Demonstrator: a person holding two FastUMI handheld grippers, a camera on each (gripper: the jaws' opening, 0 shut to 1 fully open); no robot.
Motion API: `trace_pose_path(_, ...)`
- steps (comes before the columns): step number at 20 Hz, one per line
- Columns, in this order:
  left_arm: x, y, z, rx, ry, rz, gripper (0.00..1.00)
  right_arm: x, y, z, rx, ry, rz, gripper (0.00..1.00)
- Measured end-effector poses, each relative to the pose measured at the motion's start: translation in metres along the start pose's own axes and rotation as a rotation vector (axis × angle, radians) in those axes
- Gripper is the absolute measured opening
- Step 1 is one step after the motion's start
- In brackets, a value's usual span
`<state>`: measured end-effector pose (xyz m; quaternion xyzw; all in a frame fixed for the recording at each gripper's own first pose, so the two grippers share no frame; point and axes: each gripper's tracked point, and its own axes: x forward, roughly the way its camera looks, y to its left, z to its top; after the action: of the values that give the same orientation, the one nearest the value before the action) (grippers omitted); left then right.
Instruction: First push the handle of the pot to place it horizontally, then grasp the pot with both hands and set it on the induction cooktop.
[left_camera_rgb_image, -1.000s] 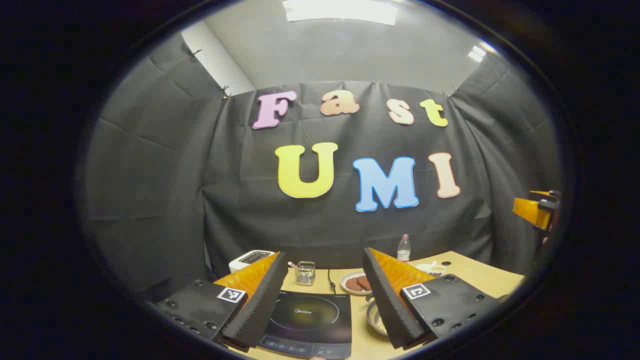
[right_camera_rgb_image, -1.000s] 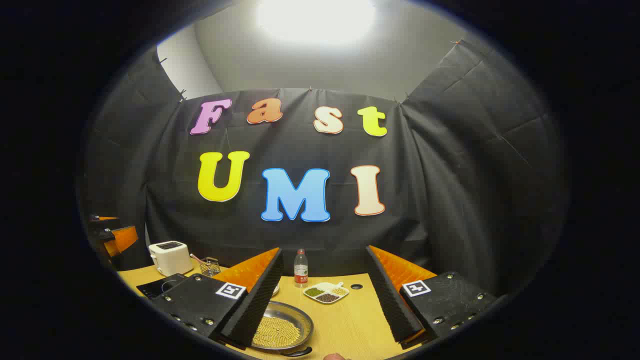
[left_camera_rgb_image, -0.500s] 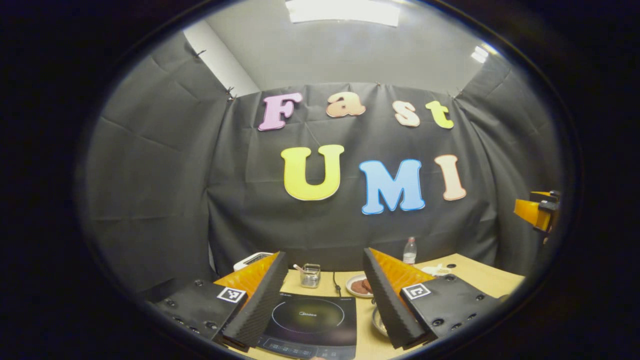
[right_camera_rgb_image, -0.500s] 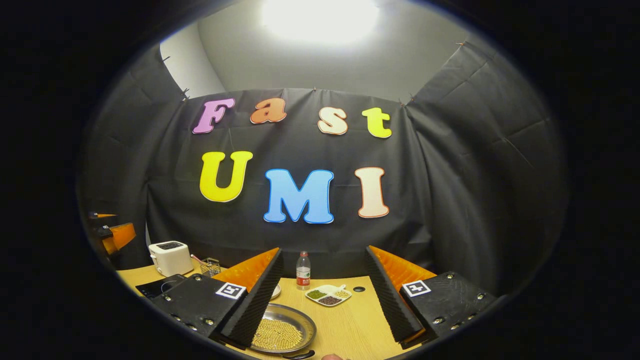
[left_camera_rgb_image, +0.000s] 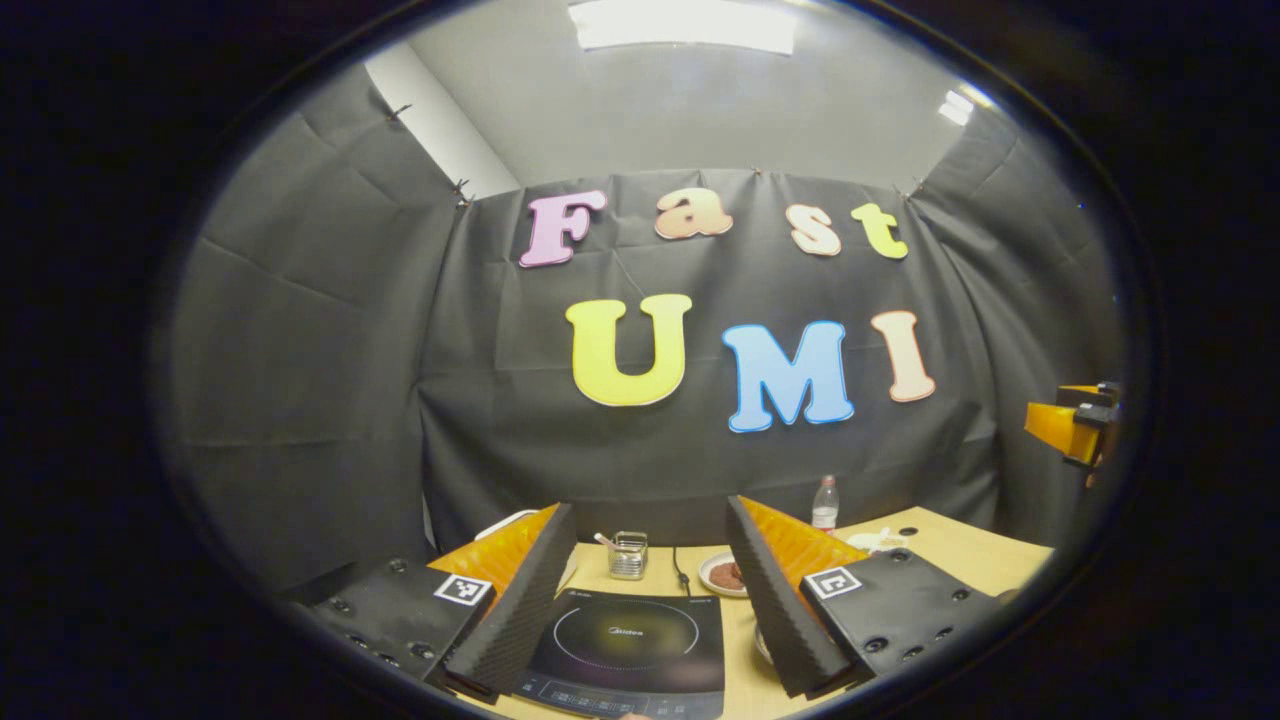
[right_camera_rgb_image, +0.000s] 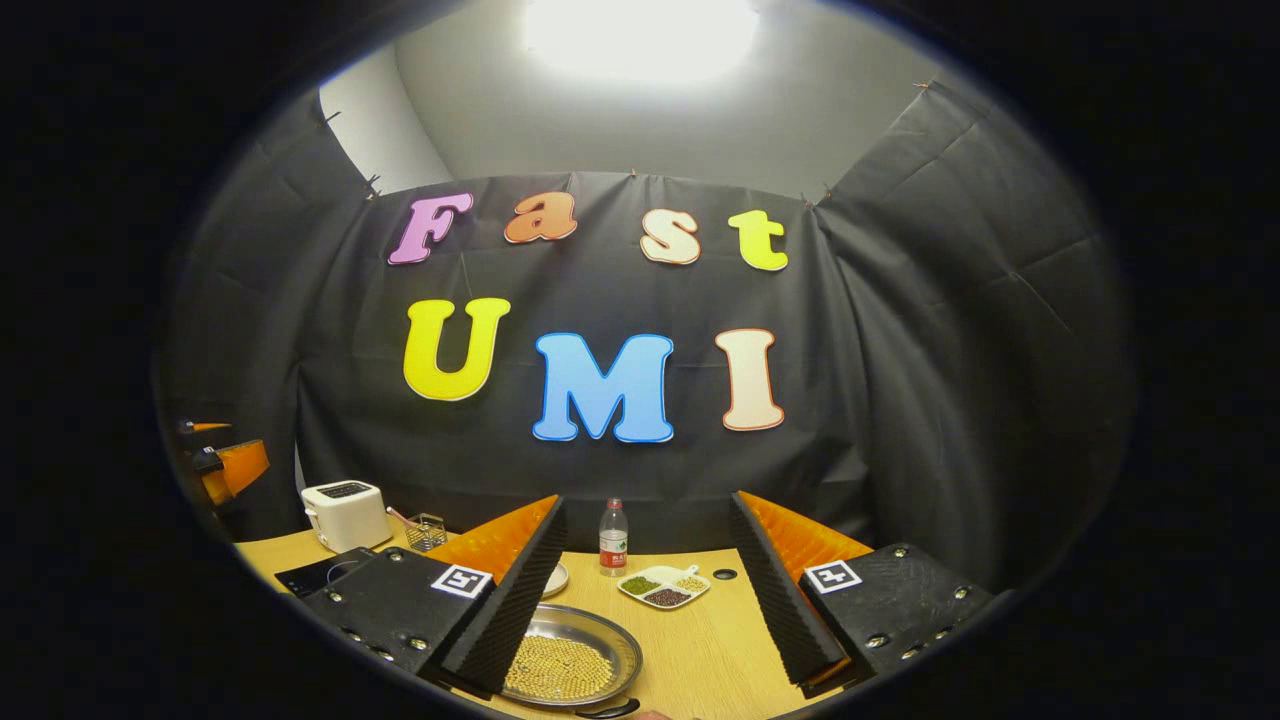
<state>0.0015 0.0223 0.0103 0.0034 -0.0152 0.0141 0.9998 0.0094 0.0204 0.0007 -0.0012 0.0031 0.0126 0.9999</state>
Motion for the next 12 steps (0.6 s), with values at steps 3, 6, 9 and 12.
trace_pose_path(3,0.0,0.001,-0.002,0.001,-0.001,-0.005,0.98,-0.001,0.003,-0.005,-0.006,0.019,0.008,0.98)
trace_pose_path(6,0.0,0.005,0.001,0.001,-0.006,-0.005,0.98,-0.001,0.006,-0.008,-0.012,0.038,0.007,0.93)
trace_pose_path(9,0.002,0.009,0.0,-0.004,-0.01,-0.004,0.98,0.0,0.01,-0.011,-0.022,0.051,0.011,0.8)
trace_pose_path(12,0.004,0.016,0.005,-0.005,-0.019,-0.003,0.92,-0.001,0.022,-0.007,-0.023,0.051,0.025,0.57)
